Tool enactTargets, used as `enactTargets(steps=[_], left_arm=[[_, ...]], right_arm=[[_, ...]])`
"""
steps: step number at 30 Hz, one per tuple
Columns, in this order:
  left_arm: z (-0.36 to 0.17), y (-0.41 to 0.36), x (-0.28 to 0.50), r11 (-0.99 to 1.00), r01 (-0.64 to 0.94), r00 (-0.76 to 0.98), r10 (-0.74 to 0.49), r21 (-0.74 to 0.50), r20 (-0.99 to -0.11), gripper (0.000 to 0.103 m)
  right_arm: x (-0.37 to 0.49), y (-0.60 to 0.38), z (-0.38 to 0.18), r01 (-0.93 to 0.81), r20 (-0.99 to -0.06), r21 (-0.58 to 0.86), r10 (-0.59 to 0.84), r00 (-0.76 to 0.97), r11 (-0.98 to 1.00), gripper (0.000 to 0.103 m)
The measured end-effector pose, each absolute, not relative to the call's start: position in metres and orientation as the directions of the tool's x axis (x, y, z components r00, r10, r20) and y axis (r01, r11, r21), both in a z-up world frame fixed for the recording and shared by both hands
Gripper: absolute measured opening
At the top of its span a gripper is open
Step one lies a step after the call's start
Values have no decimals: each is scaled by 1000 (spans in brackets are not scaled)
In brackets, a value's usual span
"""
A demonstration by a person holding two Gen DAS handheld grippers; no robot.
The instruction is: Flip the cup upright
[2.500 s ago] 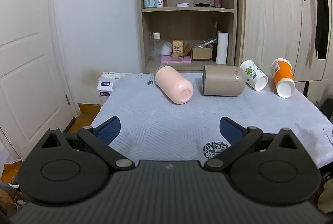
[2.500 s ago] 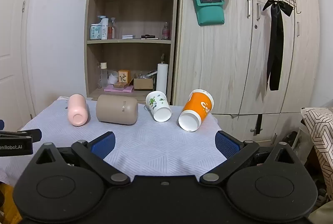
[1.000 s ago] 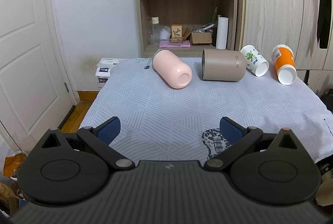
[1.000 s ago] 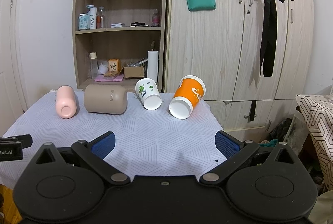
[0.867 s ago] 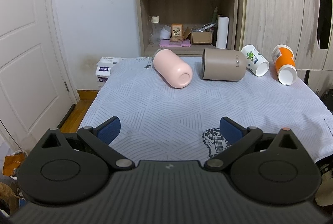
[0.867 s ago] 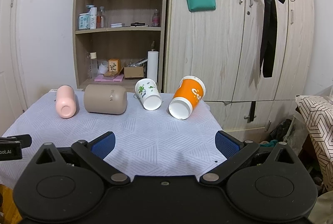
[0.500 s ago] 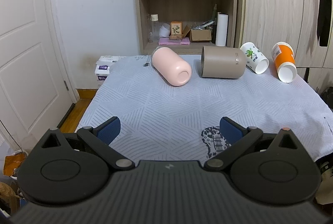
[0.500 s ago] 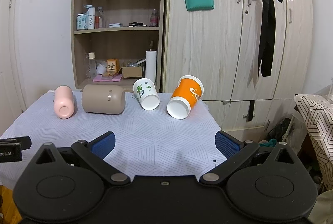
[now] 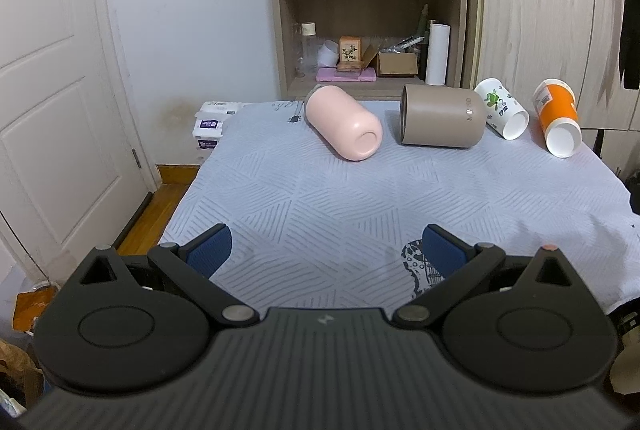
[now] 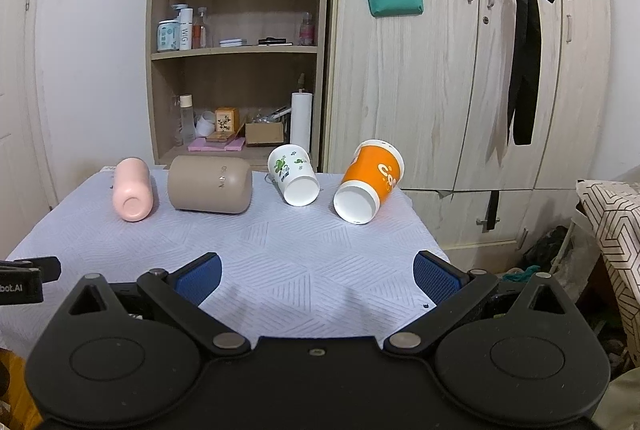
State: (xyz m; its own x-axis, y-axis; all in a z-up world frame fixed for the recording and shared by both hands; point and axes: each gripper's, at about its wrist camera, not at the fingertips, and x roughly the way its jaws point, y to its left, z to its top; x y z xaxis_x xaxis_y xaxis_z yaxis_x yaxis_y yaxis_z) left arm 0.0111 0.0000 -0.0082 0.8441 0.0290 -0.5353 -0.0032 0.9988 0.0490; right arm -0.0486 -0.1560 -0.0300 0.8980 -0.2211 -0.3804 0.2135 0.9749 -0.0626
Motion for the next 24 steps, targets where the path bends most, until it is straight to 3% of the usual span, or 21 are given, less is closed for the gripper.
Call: enactTargets(steps=[24], left_arm=[[-2,-13,14,997,70,827,-51,12,-560,103]], right_arm=[[-40,-181,-37,176,-401,14,-156,903,984,103]])
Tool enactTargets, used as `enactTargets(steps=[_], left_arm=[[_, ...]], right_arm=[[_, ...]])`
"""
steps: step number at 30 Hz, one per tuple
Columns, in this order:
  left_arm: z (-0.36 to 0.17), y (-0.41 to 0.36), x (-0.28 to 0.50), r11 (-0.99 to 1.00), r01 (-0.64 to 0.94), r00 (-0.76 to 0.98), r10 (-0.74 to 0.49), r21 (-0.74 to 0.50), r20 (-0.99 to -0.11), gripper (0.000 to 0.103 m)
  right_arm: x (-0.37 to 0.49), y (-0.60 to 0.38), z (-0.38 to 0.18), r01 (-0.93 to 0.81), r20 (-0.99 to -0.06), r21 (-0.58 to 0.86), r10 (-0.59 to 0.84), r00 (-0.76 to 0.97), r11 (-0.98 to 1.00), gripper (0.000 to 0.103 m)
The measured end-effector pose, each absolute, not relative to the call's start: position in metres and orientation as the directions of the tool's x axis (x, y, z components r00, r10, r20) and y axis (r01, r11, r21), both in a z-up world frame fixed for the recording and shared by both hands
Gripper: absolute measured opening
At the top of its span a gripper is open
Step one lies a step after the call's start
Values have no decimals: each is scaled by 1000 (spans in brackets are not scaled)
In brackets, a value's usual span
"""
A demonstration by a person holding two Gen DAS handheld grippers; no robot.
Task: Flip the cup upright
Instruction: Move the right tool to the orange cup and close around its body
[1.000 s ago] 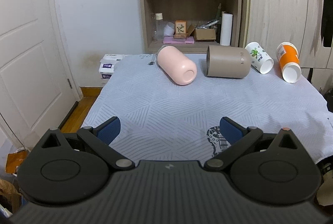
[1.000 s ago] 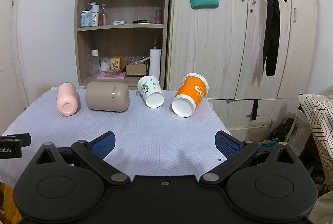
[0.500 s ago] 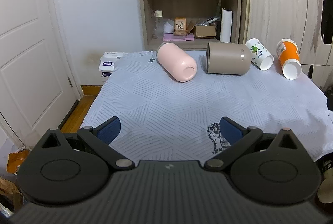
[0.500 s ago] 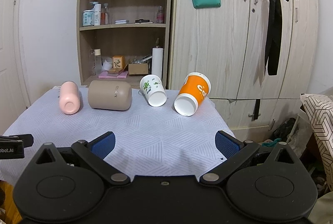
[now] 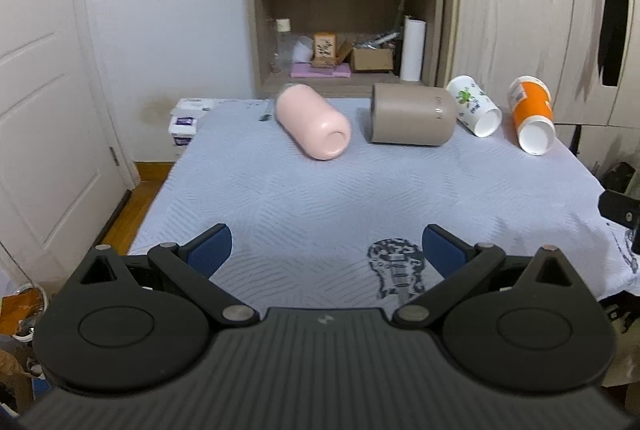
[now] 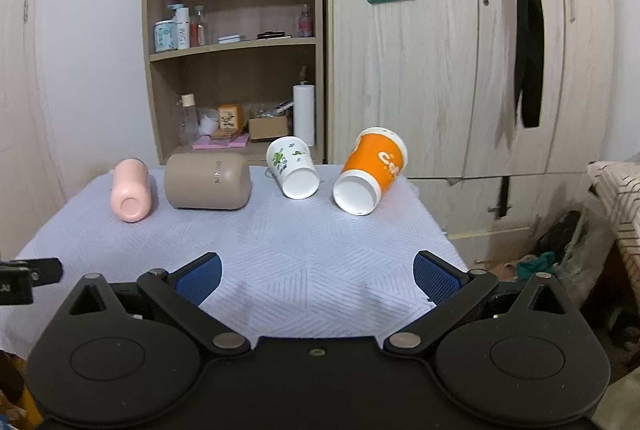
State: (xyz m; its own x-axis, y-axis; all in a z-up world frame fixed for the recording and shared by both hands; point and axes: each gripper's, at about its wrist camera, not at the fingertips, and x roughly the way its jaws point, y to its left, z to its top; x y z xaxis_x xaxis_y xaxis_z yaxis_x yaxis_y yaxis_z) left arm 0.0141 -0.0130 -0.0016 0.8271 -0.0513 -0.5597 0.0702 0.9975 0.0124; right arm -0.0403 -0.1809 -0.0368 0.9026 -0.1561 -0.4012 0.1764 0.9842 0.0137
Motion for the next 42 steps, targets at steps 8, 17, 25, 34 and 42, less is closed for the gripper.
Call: enactTargets(steps=[8,17,25,34,42], left_arm=[[20,-41,42,979,200,787,-178,-30,-590,103],[48,-99,92,925,380,704,-301,-17,-643,103],[53,-132,140,898,428,670,-388,-98,-633,103],[50,-179,201,871,473,627,-440,-134,-643,102],[46,-214,247,890,443,650,-404,-112,-643,102]], right_arm=[[-34,-220,-35,4,-379,168,61,923,986,103],[-2,-256,-22,-88,-455,212,178,872,973,103],[53,-299,-32,-90,-492,375,280,824,923,103],[126,-326,-53,-13,-522,495,309,795,869,86],[159,-340,-58,104,-562,456,195,804,884,86]])
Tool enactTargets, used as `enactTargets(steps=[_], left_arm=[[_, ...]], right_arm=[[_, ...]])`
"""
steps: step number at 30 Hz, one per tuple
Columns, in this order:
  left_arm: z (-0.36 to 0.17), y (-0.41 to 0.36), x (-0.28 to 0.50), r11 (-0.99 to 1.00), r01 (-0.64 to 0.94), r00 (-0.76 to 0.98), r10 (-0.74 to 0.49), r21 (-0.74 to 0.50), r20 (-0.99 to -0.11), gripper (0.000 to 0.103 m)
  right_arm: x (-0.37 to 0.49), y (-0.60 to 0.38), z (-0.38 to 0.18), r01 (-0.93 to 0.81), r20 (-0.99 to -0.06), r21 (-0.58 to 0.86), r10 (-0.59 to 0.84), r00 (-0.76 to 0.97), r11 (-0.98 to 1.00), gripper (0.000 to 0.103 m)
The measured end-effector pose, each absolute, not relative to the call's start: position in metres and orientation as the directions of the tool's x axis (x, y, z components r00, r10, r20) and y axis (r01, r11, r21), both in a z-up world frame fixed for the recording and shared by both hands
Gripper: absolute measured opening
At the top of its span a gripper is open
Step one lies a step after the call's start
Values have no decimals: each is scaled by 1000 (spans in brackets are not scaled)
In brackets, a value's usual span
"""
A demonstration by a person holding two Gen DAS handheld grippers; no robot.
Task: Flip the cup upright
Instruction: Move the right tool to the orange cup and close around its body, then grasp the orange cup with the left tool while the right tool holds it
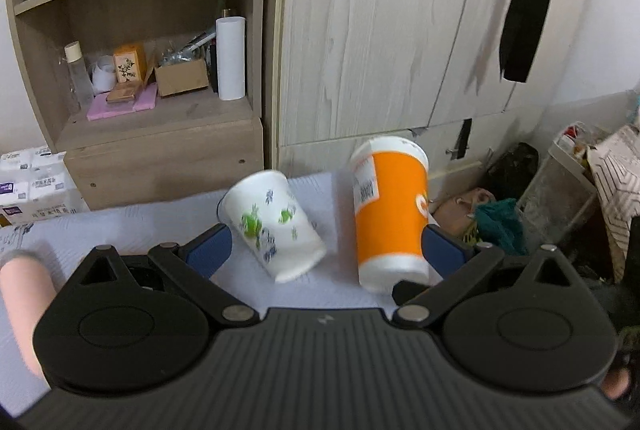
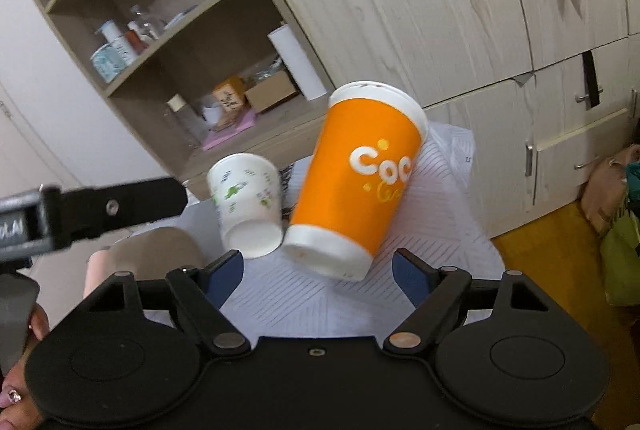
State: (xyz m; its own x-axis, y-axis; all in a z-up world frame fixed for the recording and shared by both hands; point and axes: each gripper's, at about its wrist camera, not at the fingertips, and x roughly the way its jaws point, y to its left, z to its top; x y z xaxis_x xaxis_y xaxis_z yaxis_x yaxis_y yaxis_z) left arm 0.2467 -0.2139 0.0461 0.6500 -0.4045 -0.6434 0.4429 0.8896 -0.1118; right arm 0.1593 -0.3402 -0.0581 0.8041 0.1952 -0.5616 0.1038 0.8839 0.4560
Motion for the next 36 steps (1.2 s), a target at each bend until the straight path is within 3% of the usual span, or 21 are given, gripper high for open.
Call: enactTargets(steps=[8,15,18,19,21,36], left_arm=[[36,-228,282,840,480,534,-507,-251,-676,101],[31,-230,297,835,468,516,-525,-290,-677,101],[30,-229,299,831,462,513,-536,-310,-671,101],[29,-230,300,828,465,508,-540,-313,-671,101],[28,-230,302,826,467,500,-542,-316,-675,101],[20,-222,276,801,503,433,-558,-324,-708,101]], right_arm=[[185,-350,-69,99,-546,554,271,793,826,91],[203,-354,-75,185,-588,538,210,781,822,91],[210,-356,-84,201,-602,581,251,758,789,91],[209,-356,-85,196,-593,591,257,764,782,89],[207,-354,-85,195,-594,581,249,765,790,74],[156,-339,-92,182,-552,669,319,770,721,73]])
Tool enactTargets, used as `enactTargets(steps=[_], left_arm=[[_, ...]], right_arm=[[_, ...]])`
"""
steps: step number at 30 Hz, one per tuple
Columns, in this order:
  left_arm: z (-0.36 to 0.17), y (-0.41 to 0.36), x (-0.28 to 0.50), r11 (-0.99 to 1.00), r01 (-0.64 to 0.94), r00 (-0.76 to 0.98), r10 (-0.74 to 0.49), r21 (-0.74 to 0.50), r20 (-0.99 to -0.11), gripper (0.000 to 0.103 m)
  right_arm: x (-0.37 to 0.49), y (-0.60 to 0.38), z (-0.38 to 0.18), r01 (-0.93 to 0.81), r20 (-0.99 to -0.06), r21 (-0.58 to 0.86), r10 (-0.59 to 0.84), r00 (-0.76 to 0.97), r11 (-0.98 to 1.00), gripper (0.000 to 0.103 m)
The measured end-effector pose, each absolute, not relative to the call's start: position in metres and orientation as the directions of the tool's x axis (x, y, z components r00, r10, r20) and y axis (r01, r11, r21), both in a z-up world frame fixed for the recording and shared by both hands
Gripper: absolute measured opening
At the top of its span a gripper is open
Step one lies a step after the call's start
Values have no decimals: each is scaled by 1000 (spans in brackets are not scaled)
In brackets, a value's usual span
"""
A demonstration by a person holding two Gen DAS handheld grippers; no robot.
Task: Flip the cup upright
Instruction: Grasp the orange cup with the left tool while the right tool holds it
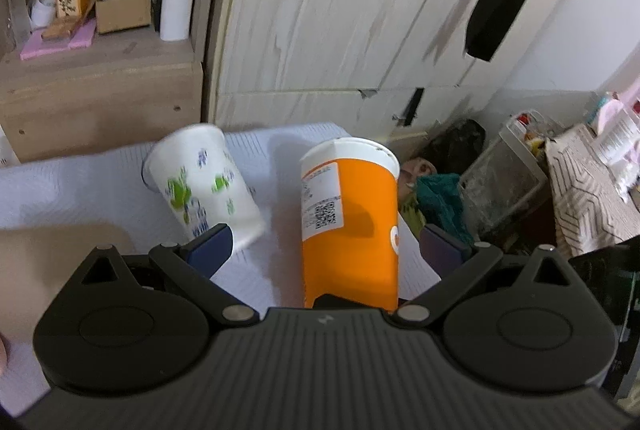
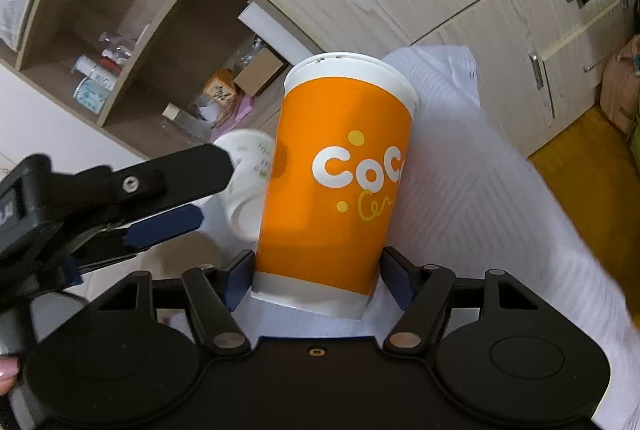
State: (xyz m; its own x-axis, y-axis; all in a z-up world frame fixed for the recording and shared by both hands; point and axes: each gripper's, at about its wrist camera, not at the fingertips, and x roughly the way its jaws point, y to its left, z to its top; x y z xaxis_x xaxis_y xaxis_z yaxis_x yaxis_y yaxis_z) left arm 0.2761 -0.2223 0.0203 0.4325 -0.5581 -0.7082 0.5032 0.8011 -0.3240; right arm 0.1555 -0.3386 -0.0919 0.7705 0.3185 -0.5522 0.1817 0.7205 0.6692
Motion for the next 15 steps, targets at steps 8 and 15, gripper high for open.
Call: enactTargets(steps=[8,15], left_arm=[[18,-205,245,785,520,391,-569,-336,-723,101],[13,-187,221,780,520,360,-570,-349,-738,101]], right_arm=[[115,-319,-98,188,-544,717,370,753,671,73],[93,-293,-93,141,-541,713,410,734,687,73]])
